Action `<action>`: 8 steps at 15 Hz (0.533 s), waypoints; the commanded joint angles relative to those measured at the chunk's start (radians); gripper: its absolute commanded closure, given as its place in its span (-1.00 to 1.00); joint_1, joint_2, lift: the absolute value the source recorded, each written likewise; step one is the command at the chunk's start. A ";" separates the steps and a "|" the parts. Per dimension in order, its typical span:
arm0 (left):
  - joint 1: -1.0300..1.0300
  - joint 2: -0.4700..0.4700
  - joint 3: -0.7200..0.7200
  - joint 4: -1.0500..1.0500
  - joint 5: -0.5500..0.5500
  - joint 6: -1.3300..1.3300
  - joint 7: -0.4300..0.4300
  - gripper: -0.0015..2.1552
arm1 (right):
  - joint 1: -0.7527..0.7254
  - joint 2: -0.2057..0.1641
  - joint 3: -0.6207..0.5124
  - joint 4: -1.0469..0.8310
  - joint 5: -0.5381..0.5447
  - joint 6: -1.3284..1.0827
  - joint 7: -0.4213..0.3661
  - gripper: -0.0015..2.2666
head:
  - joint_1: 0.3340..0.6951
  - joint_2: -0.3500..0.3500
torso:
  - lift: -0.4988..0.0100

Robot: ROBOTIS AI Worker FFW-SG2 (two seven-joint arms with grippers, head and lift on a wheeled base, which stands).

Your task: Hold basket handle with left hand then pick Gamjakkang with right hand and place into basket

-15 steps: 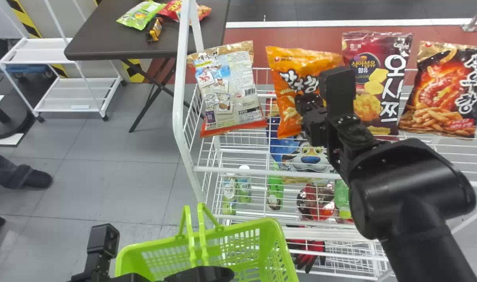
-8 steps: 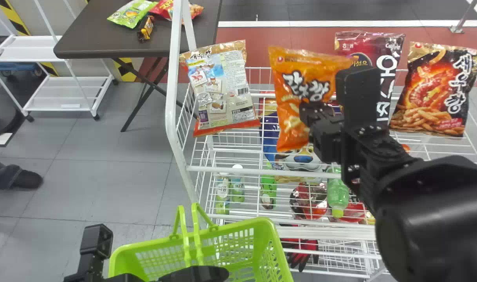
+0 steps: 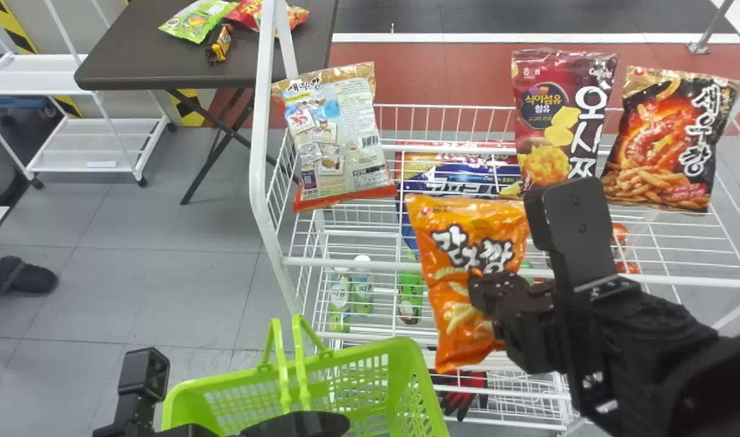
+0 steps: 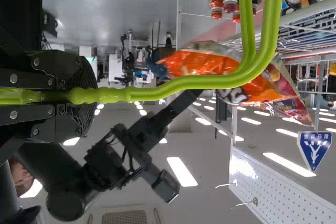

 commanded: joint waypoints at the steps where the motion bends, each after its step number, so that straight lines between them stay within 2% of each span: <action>1: 0.000 -0.001 0.000 0.000 0.000 0.001 -0.001 0.99 | 0.016 -0.012 0.051 -0.032 -0.005 0.039 0.007 0.98 | 1.00 0.18 | 0.89; 4: 0.000 -0.004 0.000 0.000 0.002 0.001 0.000 0.99 | 0.016 -0.012 0.134 -0.022 -0.003 0.039 0.019 0.98 | 1.00 0.37 | 0.89; 8: -0.003 -0.004 -0.001 0.000 0.005 0.001 0.002 0.99 | 0.008 -0.012 0.256 0.126 0.011 0.039 0.016 0.91 | 1.00 0.69 | 0.89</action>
